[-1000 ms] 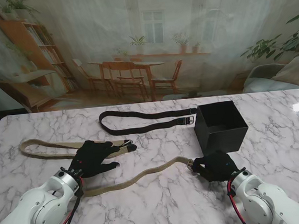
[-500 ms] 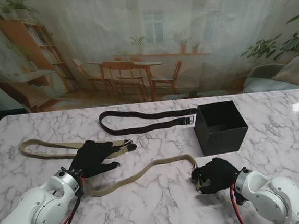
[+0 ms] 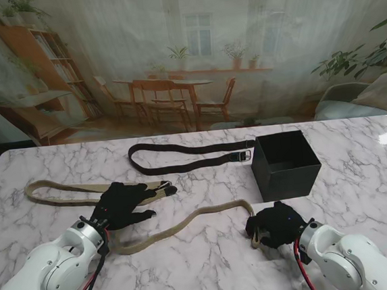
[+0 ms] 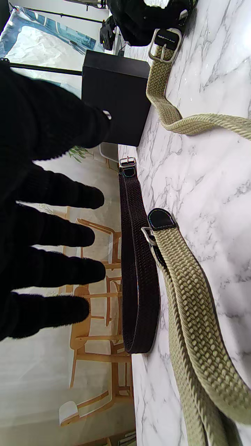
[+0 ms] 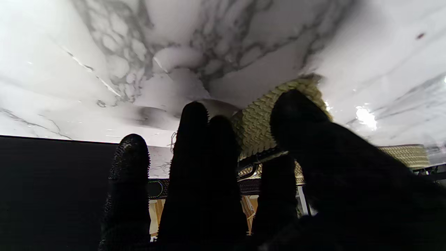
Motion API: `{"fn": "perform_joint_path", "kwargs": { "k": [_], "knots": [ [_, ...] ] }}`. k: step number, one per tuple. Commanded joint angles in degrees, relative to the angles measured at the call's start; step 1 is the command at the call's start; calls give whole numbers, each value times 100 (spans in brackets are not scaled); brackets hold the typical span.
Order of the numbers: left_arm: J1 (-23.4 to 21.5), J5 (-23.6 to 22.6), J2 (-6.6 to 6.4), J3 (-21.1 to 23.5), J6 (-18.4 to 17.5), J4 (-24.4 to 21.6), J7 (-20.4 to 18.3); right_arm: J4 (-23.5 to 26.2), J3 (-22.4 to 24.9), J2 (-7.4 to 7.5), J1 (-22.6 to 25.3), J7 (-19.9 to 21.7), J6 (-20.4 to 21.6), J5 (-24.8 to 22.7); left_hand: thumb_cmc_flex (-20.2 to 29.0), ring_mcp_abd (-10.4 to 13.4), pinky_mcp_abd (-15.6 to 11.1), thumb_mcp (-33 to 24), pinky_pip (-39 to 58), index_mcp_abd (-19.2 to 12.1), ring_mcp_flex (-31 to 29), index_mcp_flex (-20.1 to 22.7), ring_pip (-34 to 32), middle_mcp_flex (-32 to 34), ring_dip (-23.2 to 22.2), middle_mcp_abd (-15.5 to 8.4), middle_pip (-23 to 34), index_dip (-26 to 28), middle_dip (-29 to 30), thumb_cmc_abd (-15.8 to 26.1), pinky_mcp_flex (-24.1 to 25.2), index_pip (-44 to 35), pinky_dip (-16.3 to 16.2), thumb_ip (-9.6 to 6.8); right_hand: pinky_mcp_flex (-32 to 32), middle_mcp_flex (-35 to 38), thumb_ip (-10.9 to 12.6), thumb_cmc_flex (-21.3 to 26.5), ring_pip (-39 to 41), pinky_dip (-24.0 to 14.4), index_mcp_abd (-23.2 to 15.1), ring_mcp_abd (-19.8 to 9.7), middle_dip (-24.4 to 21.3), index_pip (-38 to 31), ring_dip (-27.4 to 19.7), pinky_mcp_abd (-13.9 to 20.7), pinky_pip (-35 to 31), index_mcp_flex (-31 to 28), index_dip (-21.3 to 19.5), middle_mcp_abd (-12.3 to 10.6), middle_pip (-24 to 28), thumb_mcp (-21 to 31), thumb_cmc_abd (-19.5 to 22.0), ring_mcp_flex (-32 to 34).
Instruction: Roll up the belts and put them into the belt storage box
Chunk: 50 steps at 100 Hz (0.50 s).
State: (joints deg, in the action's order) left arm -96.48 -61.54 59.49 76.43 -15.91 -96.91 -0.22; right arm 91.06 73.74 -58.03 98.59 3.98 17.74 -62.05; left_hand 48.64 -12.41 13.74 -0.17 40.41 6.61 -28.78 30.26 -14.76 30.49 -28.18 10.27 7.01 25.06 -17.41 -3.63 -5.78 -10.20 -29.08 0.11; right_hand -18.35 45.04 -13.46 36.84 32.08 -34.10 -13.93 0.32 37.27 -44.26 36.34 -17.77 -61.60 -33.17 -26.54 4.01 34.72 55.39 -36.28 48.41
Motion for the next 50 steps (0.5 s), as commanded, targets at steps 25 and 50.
{"fn": "perform_joint_path", "kwargs": {
  "k": [25, 50],
  "knots": [
    [4, 11, 5, -13, 10, 18, -67, -190, -110, -44, 24, -65, -12, 159, 55, -64, 172, 169, -207, 93, 190, -106, 120, -253, 23, 69, -102, 39, -13, 251, 105, 77, -77, 52, 192, -1891, -26, -450, -1377, -55, -163, 860, -1966, -1544, -1377, -534, 157, -1486, 732, 945, -1348, 44, 26, -1009],
    [-2, 10, 5, -4, -2, 17, -58, -251, -185, -86, -17, 3, -121, 575, 52, -53, 173, 167, -214, 91, 196, -101, 122, -271, 24, 69, -109, 42, -10, 255, 114, 74, -78, 52, -247, -1919, -39, -391, -1782, 285, 623, 1085, -2522, -1769, -1756, -708, 349, -1566, 807, 1366, -1686, 48, 8, -571]
  ]
}}
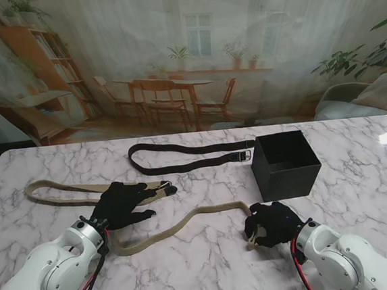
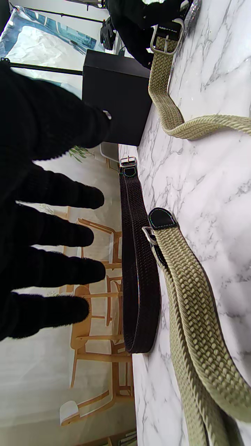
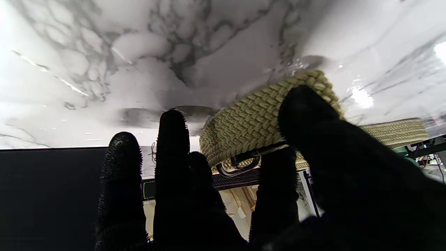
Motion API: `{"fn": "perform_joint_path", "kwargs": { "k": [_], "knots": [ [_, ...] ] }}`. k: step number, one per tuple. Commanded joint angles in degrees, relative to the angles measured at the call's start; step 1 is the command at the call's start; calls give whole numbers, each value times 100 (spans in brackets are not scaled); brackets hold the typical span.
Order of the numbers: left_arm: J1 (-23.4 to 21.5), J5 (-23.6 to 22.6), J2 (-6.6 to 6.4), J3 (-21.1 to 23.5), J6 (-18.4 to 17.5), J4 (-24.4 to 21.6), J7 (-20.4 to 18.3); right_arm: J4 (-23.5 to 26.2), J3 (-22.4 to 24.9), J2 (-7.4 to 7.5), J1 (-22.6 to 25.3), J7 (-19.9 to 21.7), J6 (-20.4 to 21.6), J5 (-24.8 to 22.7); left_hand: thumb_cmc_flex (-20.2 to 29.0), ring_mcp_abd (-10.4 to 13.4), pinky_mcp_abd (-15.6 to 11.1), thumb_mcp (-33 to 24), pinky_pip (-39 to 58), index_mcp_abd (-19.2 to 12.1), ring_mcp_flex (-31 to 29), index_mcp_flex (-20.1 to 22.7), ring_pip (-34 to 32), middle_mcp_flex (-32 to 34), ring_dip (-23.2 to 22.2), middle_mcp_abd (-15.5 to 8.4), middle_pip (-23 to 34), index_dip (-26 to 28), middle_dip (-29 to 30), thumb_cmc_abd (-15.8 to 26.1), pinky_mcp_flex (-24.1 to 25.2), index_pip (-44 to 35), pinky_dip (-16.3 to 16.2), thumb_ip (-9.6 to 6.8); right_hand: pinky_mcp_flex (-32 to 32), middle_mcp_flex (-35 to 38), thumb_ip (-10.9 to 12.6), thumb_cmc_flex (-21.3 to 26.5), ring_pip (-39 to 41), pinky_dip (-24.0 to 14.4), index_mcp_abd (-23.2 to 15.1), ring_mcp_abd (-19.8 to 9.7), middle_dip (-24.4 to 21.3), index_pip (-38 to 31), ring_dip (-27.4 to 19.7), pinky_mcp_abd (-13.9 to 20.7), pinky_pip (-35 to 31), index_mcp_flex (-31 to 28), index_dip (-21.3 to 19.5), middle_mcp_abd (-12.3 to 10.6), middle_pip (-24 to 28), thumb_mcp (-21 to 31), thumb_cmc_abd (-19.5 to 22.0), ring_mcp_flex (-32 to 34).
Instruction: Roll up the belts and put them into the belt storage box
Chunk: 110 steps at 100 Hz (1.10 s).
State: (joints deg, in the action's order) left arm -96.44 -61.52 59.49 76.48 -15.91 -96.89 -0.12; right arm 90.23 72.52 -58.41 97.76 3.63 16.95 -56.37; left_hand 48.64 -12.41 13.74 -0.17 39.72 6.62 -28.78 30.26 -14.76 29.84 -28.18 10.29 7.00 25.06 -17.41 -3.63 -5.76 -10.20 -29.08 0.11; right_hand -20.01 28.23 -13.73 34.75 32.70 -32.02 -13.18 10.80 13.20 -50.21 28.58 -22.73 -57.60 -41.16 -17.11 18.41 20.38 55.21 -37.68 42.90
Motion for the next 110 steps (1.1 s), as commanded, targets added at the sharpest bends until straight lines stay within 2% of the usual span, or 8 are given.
{"fn": "perform_joint_path", "kwargs": {
  "k": [1, 12, 24, 40, 55, 70, 91, 110],
  "knots": [
    [-6, 9, 5, -8, -3, 15, -67, -167, -63, -49, 67, 38, -44, 16, 54, -52, 174, 166, -146, 92, 196, -105, 122, -207, 24, 70, -108, 41, -10, 257, 112, 76, -78, 52, -73, -223, -8, -204, -1837, 86, 555, 12, -136, -1208, -973, -214, -71, -757, -132, -77, -279, 79, 141, -18],
    [-4, 15, 6, -8, -11, 19, -62, -187, -66, -57, 65, -30, -49, 12, 49, -49, 170, 165, -148, 88, 196, -96, 122, -203, 24, 70, -106, 44, -11, 257, 113, 72, -80, 52, 22, 11, 0, -382, -1841, 131, 546, -52, -196, -1466, -943, -251, -114, -747, -189, -178, -343, 105, 88, -24],
    [2, 17, 4, -10, -22, 24, -68, -241, -102, -79, 46, -118, -164, 75, 52, -58, 179, 167, -152, 92, 196, -84, 123, -205, 24, 77, -108, 47, -10, 255, 117, 66, -80, 53, 81, -28, 45, -530, -1992, 272, 461, 164, -175, -1945, -1038, -339, 1, -534, -341, -358, -323, 80, 34, -197],
    [4, 18, 3, -11, -33, 28, -71, -334, -232, -116, 15, -365, -535, 52, 37, -51, 177, 172, -157, 89, 204, -78, 128, -206, 26, 71, -109, 50, -10, 254, 123, 63, -81, 55, -78, -440, 66, -506, -1846, 360, 425, -21, -105, -2247, -1019, -316, -168, -343, -246, -178, -194, -42, 123, -143],
    [6, 20, 2, -16, -36, 30, -82, -388, -329, -96, -7, -586, -778, -353, 39, -45, 185, 169, -162, 75, 198, -63, 127, -202, 26, 66, -108, 53, -10, 250, 124, 56, -82, 55, 502, -543, 76, -622, -1731, 222, 186, -158, -140, -2237, -855, 116, -289, -442, -181, -81, -197, -32, 92, -642],
    [15, 23, 1, -24, -39, 36, -87, -413, -374, -110, -25, -552, -895, -246, 36, -39, 182, 165, -169, 73, 198, -47, 131, -204, 28, 60, -109, 58, -10, 252, 126, 49, -81, 55, 434, -499, 70, -531, -1969, 348, 330, 239, -151, -2271, -1140, -141, -44, -406, -229, -268, -209, 11, 105, -599],
    [13, 19, 0, -28, -33, 35, -94, -528, -450, -127, -96, -601, -892, -104, 31, -49, 186, 169, -177, 70, 203, -18, 134, -207, 29, 68, -112, 65, -9, 251, 129, 37, -83, 57, -804, -257, 11, -254, -928, -22, 455, -337, 47, -2362, -483, 293, -1131, -39, -216, -339, 227, -80, 227, 845],
    [19, 16, -1, -34, -35, 38, -101, -581, -450, -130, -117, -740, -720, -127, 36, -50, 184, 166, -180, 67, 199, 3, 132, -213, 28, 70, -114, 70, -9, 243, 127, 28, -85, 55, -1257, -156, -27, 22, 106, -305, 440, -796, 125, -2454, 190, 742, -1860, 468, -174, -429, 410, 2, 287, 1500]
  ]
}}
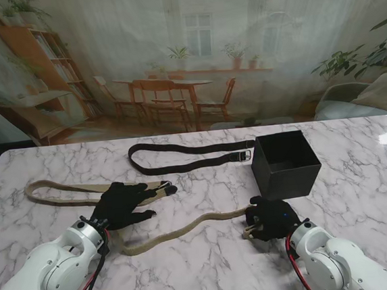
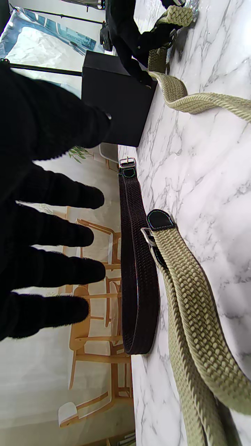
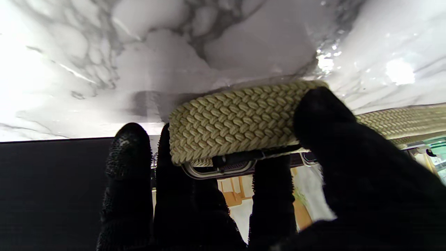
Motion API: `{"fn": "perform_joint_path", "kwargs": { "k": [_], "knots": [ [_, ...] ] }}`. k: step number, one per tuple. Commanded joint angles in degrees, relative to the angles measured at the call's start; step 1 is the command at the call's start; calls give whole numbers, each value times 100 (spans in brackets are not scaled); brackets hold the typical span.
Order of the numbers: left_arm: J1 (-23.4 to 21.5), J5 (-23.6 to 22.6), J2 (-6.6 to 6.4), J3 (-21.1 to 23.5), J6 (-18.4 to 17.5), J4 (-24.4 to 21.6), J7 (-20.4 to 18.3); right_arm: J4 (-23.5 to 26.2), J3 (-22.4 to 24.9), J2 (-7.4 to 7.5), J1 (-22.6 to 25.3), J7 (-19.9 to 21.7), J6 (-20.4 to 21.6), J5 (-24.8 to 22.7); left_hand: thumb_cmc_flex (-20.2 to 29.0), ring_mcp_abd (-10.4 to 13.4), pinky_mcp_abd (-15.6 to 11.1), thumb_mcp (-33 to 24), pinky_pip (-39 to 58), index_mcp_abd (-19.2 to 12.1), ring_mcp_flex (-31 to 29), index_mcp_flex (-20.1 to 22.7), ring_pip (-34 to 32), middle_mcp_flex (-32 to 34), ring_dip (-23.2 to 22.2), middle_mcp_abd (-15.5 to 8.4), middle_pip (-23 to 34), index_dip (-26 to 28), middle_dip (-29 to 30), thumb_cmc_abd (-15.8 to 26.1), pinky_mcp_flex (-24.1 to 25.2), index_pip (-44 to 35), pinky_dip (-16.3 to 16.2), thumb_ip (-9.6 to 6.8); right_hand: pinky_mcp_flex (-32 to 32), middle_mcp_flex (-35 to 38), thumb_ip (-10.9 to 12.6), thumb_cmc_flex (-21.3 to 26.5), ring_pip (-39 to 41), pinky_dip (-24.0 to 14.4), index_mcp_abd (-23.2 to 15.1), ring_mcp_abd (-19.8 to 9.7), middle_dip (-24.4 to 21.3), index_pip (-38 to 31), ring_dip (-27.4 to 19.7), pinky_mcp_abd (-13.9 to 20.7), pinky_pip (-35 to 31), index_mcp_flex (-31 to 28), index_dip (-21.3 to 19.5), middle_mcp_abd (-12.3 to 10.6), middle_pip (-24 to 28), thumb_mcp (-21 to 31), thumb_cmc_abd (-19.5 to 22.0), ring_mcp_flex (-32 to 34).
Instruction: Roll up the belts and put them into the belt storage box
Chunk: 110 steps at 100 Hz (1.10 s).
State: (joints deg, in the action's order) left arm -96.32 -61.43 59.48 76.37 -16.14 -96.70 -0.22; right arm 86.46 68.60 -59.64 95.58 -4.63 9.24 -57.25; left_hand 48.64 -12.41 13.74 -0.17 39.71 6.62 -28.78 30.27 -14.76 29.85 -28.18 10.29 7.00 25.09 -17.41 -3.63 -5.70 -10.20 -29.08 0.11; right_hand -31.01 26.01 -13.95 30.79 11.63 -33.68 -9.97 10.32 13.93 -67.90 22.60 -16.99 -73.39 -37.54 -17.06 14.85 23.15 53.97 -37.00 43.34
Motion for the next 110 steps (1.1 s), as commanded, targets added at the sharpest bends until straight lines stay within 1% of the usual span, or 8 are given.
{"fn": "perform_joint_path", "kwargs": {
  "k": [1, 30, 48, 57, 77, 93, 103, 110],
  "knots": [
    [7, 7, 0, -23, -13, 19, -91, -207, -58, -7, 98, 81, 58, -41, 41, -48, 184, 163, -178, 63, 197, 8, 130, -208, 27, 70, -112, 68, -9, 243, 121, 25, -85, 55, -184, 82, -11, 449, 2312, -142, 121, -774, 55, -700, 813, 194, -328, 148, -174, -82, 141, 133, 228, 1495],
    [30, 16, -4, -47, -15, 30, -124, -367, -179, 0, -21, 22, 87, -58, 42, -46, 184, 164, -179, 59, 195, 21, 129, -208, 26, 64, -113, 73, -9, 243, 117, 20, -89, 56, -767, 1947, 23, 1336, 3334, -208, -71, -887, 238, -412, 921, 307, -1109, 536, -88, -739, 603, 235, 474, 2231],
    [41, 20, -5, -57, -24, 37, -133, -446, -248, -13, -79, -66, 90, -9, 45, -48, 190, 164, -179, 62, 185, 12, 127, -187, 25, 62, -104, 72, -13, 236, 113, 24, -91, 55, -969, 3772, 89, 1244, 3759, -139, 6, -804, 1267, 2507, 1169, 287, -1319, 928, -509, -1318, 1174, 153, 538, 2664],
    [44, 23, -5, -59, -28, 40, -130, -487, -275, -25, -101, -134, 105, 30, 52, -46, 188, 162, -180, 62, 171, 9, 122, -172, 23, 55, -98, 71, -15, 238, 114, 26, -91, 54, -1018, 4271, 158, 1212, 3783, -147, -50, -694, 1155, 3126, 1165, 160, -1324, 1785, 285, -1286, 1305, 163, 638, 2911],
    [51, 30, -4, -65, -39, 47, -126, -675, -418, -69, -198, -494, 109, 86, 51, -53, 191, 165, -178, 65, 161, -12, 121, -150, 22, 47, -91, 66, -18, 230, 108, 36, -93, 54, -1579, 4776, 502, 1186, 4175, -89, -1135, -564, 922, 3026, 1336, -133, -1446, 2886, 466, -952, 1196, 249, 926, 3194],
    [54, 30, -5, -70, -47, 50, -123, -695, -440, -77, -226, -410, 218, 231, 46, -38, 202, 165, -181, 58, 152, -21, 119, -149, 19, 40, -89, 63, -20, 232, 107, 39, -91, 53, -1684, 4805, 573, 1266, 4235, 67, -1726, -491, 765, 2544, 1217, -282, -1384, 1529, 320, -820, 925, 342, 973, 3169],
    [52, 32, -4, -69, -48, 49, -120, -736, -468, -84, -256, -428, 290, 281, 59, -45, 200, 162, -183, 47, 149, -5, 118, -140, 17, 45, -83, 66, -21, 228, 105, 31, -89, 52, -1587, 4794, 437, 1285, 4037, 117, -1347, -504, 733, 2375, 1172, -237, -1272, 85, 117, -880, 658, 330, 883, 3162],
    [51, 30, -4, -68, -51, 49, -117, -767, -481, -88, -277, -461, 334, 292, 48, -45, 192, 169, -185, 51, 146, -5, 117, -136, 17, 40, -83, 66, -21, 225, 104, 30, -88, 54, -1553, 4857, 181, 1315, 3880, 84, -677, -555, 708, 1894, 1246, -114, -1175, -414, 1196, -1019, 538, 43, 679, 3164]
  ]
}}
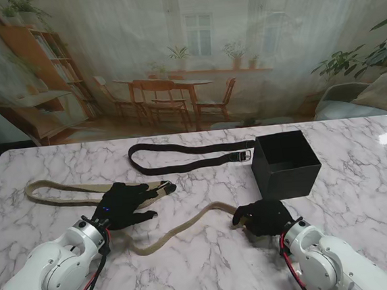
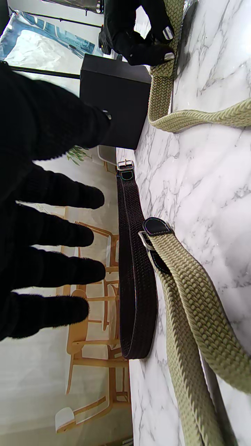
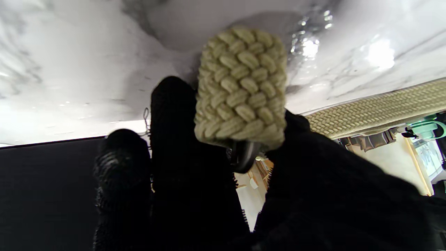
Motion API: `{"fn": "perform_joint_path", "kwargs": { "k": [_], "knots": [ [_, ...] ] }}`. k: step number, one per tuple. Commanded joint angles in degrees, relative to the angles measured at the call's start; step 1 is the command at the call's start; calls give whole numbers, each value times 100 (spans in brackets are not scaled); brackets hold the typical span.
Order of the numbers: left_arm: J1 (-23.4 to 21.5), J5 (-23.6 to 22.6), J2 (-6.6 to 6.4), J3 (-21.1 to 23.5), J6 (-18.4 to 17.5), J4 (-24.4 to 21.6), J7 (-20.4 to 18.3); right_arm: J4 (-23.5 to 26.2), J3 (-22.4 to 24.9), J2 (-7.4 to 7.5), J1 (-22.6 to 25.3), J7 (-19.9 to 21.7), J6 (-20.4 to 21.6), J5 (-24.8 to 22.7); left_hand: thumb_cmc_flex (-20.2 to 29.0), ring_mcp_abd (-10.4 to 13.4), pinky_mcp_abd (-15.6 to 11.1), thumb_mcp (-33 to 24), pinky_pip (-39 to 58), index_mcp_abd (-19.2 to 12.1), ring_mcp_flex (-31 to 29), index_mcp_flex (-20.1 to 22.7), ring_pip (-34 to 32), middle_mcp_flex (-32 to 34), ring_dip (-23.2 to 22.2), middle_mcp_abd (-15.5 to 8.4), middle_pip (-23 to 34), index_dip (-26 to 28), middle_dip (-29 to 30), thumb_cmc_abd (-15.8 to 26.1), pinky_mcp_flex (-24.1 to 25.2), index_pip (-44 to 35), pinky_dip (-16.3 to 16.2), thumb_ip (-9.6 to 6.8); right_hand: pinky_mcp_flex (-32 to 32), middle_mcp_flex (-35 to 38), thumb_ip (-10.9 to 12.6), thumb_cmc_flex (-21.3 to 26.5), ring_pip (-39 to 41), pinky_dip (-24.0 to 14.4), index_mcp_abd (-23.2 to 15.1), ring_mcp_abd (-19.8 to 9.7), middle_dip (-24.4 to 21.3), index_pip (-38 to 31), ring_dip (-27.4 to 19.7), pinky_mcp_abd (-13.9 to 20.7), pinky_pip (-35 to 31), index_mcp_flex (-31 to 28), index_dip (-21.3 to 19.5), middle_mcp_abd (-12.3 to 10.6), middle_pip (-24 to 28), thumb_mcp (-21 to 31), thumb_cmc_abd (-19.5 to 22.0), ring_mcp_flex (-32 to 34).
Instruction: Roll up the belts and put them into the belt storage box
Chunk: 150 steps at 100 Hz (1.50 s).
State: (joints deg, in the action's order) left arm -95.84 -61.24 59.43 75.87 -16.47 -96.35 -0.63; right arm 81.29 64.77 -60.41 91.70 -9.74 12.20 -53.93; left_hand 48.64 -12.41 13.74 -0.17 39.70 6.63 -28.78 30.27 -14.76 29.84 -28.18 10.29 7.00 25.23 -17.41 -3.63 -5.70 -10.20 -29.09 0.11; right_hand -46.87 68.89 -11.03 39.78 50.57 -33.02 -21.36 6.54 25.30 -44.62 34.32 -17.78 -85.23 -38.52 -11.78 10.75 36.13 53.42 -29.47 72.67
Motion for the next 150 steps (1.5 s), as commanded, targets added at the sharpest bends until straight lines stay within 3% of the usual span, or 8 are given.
{"fn": "perform_joint_path", "kwargs": {
  "k": [1, 18, 28, 36, 72, 80, 131, 150],
  "knots": [
    [3, 11, 1, -18, -19, 15, -76, -247, -96, -10, 112, 53, 43, -39, 56, -49, 195, 164, -185, 54, 151, -3, 119, -136, 18, 41, -83, 52, -21, 228, 104, 29, -87, 52, 33, 570, -111, 417, -14, 18, 462, -177, -430, -434, 74, -36, 9, -316, 667, -609, -761, 98, -74, 231],
    [0, 17, 1, -17, -16, 11, -82, -48, 22, 21, 211, 233, 142, -109, 52, -44, 203, 163, -182, 54, 147, 2, 117, -135, 16, 34, -82, 52, -22, 234, 101, 26, -88, 53, 158, 442, -310, -941, -426, -48, 1762, -181, -559, -542, 71, 118, 190, -748, 419, -655, -839, -61, -381, 215],
    [4, 18, 0, -18, -21, 14, -85, 164, 148, 51, 307, 480, 219, -150, 48, -42, 197, 164, -183, 53, 150, 1, 119, -135, 16, 36, -82, 52, -22, 237, 105, 26, -87, 53, 390, 192, 401, -1747, -804, -140, 2154, -106, -495, 554, 29, 133, 280, -823, -414, -506, -832, 126, -95, 166],
    [8, 24, 1, -21, -21, 16, -86, 374, 269, 83, 394, 834, 275, -136, 47, -40, 197, 164, -184, 58, 143, 4, 117, -132, 15, 35, -81, 52, -22, 240, 107, 24, -87, 53, 638, -114, 493, -1802, -1097, -168, 2387, -63, -463, 967, 82, 186, 409, -539, -773, -413, -892, 72, 6, -24],
    [15, 42, 0, -26, -17, 17, -112, 1143, 691, 257, 664, 2428, 516, 25, 51, -41, 200, 162, -187, 57, 146, 2, 119, -136, 15, 43, -82, 51, -22, 245, 109, 26, -85, 52, 1451, -1999, 1443, -805, -2165, -312, 3018, -131, -560, 2026, 16, 514, 1331, 1003, -987, -282, -1151, 2864, -899, -1222],
    [16, 45, 0, -28, -12, 16, -119, 1219, 731, 275, 692, 2540, 522, -50, 49, -50, 193, 164, -187, 55, 146, 2, 120, -135, 15, 42, -82, 51, -22, 241, 107, 25, -85, 52, 1488, -2325, 1282, -553, -2239, -318, 2958, -187, -597, 2068, 94, 592, 1424, 1217, -1118, -351, -1131, 3155, -1158, -1359],
    [20, 24, -2, -26, -3, 17, -120, 1405, 889, 335, 778, 2990, 654, -93, 64, -46, 196, 165, -186, 59, 147, 13, 119, -133, 15, 43, -78, 53, -23, 245, 106, 19, -84, 52, 2212, -4049, 2148, -1408, -2703, -483, 3160, -233, -904, 2854, -473, 491, 1936, 1909, -1406, -85, -1545, 2588, -602, -2579],
    [16, 11, -2, -15, -7, 19, -104, 1377, 854, 327, 766, 2832, 667, -288, 64, -45, 196, 163, -183, 51, 144, 13, 119, -129, 16, 37, -78, 53, -22, 245, 101, 20, -85, 50, 2074, -4167, 1288, 201, -2647, -419, 3220, -299, -897, 2821, -499, 557, 1890, 1851, -1588, -57, -1307, 3027, -765, -2490]
  ]
}}
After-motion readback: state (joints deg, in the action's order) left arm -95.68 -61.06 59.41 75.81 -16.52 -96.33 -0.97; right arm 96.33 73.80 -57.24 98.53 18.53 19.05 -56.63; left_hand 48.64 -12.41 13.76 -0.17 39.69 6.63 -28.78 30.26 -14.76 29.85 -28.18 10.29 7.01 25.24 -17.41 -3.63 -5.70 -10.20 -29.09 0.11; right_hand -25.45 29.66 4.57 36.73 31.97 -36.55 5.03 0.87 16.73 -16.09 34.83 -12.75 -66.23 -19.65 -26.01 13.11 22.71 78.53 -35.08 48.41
